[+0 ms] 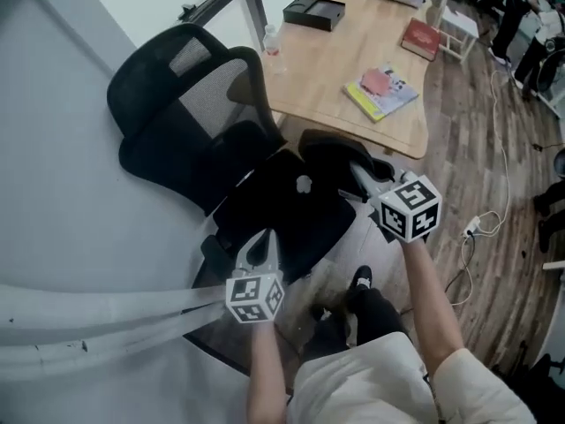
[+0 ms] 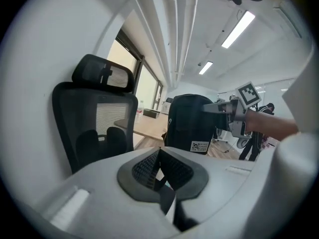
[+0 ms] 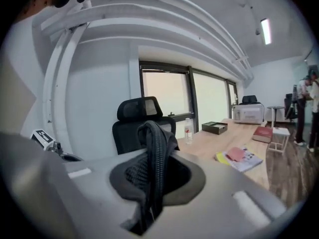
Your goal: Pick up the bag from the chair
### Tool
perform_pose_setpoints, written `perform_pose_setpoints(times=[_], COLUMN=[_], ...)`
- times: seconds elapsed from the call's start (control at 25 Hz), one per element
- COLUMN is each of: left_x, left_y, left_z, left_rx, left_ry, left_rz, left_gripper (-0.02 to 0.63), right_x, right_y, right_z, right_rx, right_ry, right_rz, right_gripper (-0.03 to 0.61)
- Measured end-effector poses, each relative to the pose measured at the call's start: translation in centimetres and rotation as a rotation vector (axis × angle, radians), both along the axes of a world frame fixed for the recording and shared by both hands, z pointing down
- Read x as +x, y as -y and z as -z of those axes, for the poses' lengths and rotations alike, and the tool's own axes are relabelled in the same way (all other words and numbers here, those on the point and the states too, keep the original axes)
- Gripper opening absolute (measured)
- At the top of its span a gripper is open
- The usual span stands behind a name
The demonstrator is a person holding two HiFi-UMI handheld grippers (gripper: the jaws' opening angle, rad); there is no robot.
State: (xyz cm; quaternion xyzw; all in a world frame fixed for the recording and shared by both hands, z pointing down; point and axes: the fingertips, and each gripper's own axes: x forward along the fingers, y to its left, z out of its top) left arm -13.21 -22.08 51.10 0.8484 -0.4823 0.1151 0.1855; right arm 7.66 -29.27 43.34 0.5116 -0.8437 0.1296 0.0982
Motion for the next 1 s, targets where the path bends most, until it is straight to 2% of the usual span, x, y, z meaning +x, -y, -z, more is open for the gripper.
perform_pose_setpoints(times=[0.24, 0.36, 0.52, 0.72, 0.84, 1.0], left_x=[7.3, 10.1, 13.4, 15.6, 14.9, 14.8], left_y=[-3.7, -5.1, -7.5, -11.5, -14.6, -18.4], left_z=[3.8, 5.4, 7.5, 8.8, 7.7, 6.2], left_rx=[-0.004, 0.001, -0.01, -0.018, -0.031, -0.042], left_ry=[-0.019, -0.036, -0.07, -0.083, -0.027, 0.014], left_rz=[-0.055, -0.04, -0.001, 0.083, 0.123, 0.159], left_gripper=[0.006, 0.006, 0.006, 0.006, 0.006, 0.006], right_x=[6.2, 8.3, 10.6, 12.6, 12.8, 13.5], right_y=[-7.1, -9.8, -13.2, -17.6, -20.0, -23.5], right_z=[2.6, 3.0, 3.1, 2.6, 1.7, 0.7], right_rx=[-0.035, -0.041, -0.059, -0.091, -0.141, -0.159], right_ry=[0.013, 0.022, 0.088, 0.17, 0.2, 0.149], right_rz=[-0.077, -0.096, -0.149, -0.197, -0.189, -0.138], right_gripper=[0.032, 0.032, 0.032, 0.032, 0.032, 0.032])
